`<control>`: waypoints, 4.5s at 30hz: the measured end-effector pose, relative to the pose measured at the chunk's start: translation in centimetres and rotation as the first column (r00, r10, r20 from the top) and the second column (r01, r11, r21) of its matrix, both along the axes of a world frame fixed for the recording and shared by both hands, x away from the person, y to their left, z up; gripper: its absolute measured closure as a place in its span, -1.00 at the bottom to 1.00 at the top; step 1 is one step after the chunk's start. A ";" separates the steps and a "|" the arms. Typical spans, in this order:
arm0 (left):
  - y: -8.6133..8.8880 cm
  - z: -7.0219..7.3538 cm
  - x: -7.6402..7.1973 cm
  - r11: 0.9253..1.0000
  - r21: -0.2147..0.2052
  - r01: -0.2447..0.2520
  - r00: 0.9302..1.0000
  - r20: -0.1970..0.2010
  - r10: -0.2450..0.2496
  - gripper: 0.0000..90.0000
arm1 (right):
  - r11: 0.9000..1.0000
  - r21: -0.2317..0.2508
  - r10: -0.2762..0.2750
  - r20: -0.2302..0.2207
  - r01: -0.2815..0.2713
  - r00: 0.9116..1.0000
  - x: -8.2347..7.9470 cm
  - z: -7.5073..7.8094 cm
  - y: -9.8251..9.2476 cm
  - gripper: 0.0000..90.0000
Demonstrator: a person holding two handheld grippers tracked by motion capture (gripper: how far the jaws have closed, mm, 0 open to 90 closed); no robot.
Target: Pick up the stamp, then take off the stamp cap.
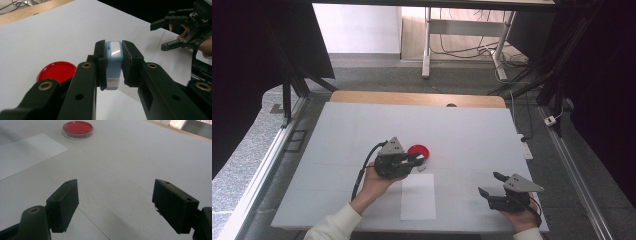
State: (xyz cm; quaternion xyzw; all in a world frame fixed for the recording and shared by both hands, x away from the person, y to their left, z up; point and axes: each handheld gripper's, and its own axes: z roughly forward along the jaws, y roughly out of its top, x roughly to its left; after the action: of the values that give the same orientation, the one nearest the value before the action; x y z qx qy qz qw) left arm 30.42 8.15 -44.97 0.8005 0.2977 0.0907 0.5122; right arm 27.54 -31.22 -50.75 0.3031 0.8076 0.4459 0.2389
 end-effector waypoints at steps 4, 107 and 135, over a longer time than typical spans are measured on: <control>0.0 0.0 0.0 1.000 0.001 0.000 1.000 0.002 0.000 0.66 | 1.000 -0.001 0.004 0.002 -0.004 1.000 0.0 0.0 0.1 -0.53; -1.0 -0.6 0.0 1.000 -0.002 0.026 0.999 -0.020 -0.026 0.66 | 0.995 0.007 0.095 0.106 -0.097 0.990 0.5 0.1 12.6 -0.41; -1.2 -0.7 -0.2 0.999 -0.021 0.035 0.999 -0.017 -0.035 0.67 | 0.988 0.026 0.151 0.089 -0.153 0.985 0.4 -0.1 15.7 -0.31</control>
State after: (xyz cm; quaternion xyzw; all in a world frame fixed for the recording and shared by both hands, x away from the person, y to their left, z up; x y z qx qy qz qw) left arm 30.22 6.98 -45.62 0.8009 0.2890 0.0716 0.5195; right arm 27.95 -15.56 -50.83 0.2248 0.8099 0.4886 0.2341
